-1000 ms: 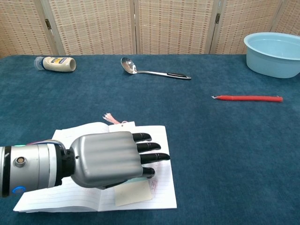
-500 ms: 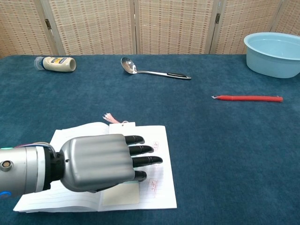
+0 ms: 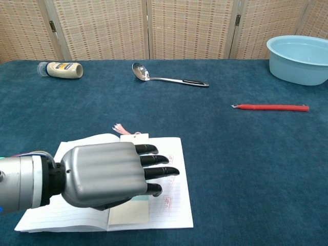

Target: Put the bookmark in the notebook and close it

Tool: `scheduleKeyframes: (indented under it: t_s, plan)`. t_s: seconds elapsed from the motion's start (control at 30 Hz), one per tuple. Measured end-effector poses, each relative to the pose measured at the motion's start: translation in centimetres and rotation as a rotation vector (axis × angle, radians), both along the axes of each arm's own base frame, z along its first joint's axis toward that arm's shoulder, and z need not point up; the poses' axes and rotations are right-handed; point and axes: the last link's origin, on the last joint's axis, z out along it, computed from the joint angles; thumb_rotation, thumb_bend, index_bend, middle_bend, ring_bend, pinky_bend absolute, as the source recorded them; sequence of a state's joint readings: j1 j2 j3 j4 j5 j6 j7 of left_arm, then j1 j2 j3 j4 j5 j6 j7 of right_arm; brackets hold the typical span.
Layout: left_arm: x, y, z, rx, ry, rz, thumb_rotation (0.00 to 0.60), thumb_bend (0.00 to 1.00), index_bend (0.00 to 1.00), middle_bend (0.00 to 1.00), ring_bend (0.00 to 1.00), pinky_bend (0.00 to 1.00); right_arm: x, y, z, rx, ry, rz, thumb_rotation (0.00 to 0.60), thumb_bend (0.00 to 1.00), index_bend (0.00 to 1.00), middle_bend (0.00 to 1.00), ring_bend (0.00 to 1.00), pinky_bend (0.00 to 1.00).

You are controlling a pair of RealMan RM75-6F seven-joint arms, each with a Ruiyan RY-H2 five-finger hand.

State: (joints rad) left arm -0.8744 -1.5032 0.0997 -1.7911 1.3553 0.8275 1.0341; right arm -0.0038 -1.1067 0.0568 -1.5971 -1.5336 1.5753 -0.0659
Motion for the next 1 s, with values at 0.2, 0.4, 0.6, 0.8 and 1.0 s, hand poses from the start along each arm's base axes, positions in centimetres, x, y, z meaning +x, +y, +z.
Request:
scheduleKeyframes:
  t_s: [0.2,0.4,0.6,0.8,1.0]
  plan:
    - [0.7,1.7,1.0,0.037,-0.063,0.041,0.582,0.72,0.27,0.0,0.0,0.13,0.0,0.0,0.0,-0.001,0.0,-0.002,0.6,0.21,0.08,0.14,0.08,0.11]
    - [-0.3,3.8,1.1,0.086,-0.03,0.09,0.584,0.72,0.27,0.0,0.0,0.13,-0.1,0.0,-0.1,0.001,-0.002,-0.004,0.6,0.21,0.08,0.14,0.08,0.11]
    - [-1.5,5.2,0.7,0.124,0.016,0.129,0.583,0.72,0.27,0.0,0.0,0.13,-0.1,-0.2,-0.1,0.004,-0.003,-0.005,0.6,0.21,0.08,0.14,0.08,0.11]
    - [-1.3,6.9,0.9,0.171,0.002,0.152,0.585,0.72,0.26,0.0,0.0,0.13,-0.1,-0.3,-0.2,0.005,-0.001,-0.006,0.6,0.21,0.08,0.14,0.08,0.11]
    - [-1.0,9.2,1.5,0.213,-0.038,0.216,0.585,0.72,0.23,0.0,0.0,0.13,-0.1,-0.3,-0.1,0.003,-0.001,-0.008,0.6,0.21,0.08,0.14,0.08,0.11]
